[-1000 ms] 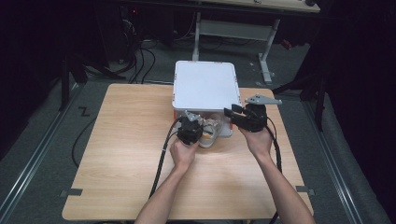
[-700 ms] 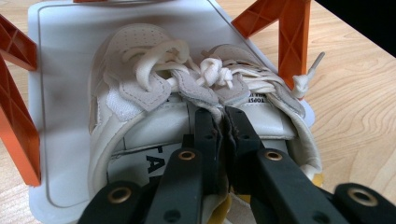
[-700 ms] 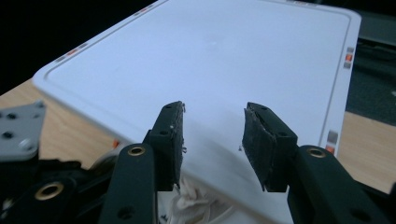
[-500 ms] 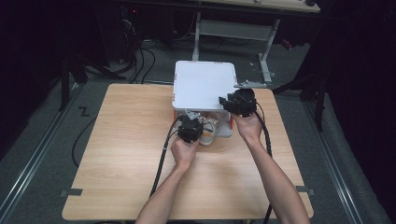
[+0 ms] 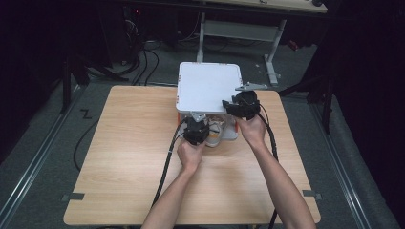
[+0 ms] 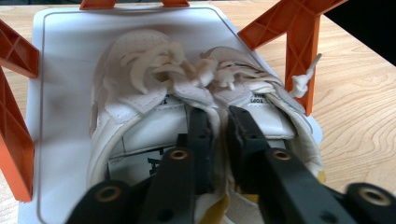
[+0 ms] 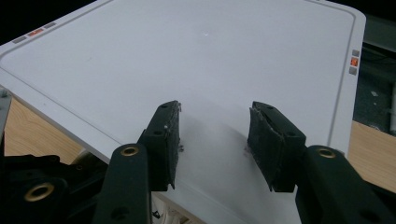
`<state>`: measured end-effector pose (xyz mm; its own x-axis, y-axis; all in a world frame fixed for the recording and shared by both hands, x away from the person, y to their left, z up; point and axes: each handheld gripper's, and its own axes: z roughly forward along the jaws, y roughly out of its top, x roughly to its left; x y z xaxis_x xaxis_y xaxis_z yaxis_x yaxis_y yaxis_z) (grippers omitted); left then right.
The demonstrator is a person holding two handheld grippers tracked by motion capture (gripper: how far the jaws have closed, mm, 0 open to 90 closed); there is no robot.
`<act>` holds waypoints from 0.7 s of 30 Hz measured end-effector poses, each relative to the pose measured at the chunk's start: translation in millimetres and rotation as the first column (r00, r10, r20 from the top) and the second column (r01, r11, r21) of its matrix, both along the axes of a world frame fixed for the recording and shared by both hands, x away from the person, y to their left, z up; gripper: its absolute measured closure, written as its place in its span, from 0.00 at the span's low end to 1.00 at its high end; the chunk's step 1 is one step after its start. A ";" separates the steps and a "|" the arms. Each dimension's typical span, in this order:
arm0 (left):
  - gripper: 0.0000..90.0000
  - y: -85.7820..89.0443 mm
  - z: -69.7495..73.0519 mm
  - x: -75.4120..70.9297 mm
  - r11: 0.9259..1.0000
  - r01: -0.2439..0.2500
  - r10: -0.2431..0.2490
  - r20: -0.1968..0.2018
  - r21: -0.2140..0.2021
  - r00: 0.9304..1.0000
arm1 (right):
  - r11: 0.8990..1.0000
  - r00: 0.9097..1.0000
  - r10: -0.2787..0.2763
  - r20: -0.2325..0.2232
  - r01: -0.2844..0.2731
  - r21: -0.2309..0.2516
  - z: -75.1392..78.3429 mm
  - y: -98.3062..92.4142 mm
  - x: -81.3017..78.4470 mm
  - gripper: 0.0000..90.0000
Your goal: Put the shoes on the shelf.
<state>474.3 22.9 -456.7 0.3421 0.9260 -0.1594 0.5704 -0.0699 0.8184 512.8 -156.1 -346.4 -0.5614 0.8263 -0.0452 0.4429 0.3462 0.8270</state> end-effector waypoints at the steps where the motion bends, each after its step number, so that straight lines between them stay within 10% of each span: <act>1: 0.84 1.0 -0.1 0.3 1.000 0.000 0.000 -0.001 -0.003 1.000 | 1.000 1.000 0.000 0.001 0.000 -0.001 -0.2 0.2 -0.1 0.59; 21: 0.45 8.9 8.0 -4.4 0.999 0.019 -0.020 -0.035 -0.032 0.999 | 1.000 1.000 0.005 0.008 -0.005 -0.007 -1.0 -0.1 -0.1 0.59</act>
<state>469.9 31.8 -448.7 0.3541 0.9134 -0.2006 0.5976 -0.0560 0.7998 512.7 -156.2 -347.4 -0.5654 0.8230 -0.0553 0.4342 0.3540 0.8283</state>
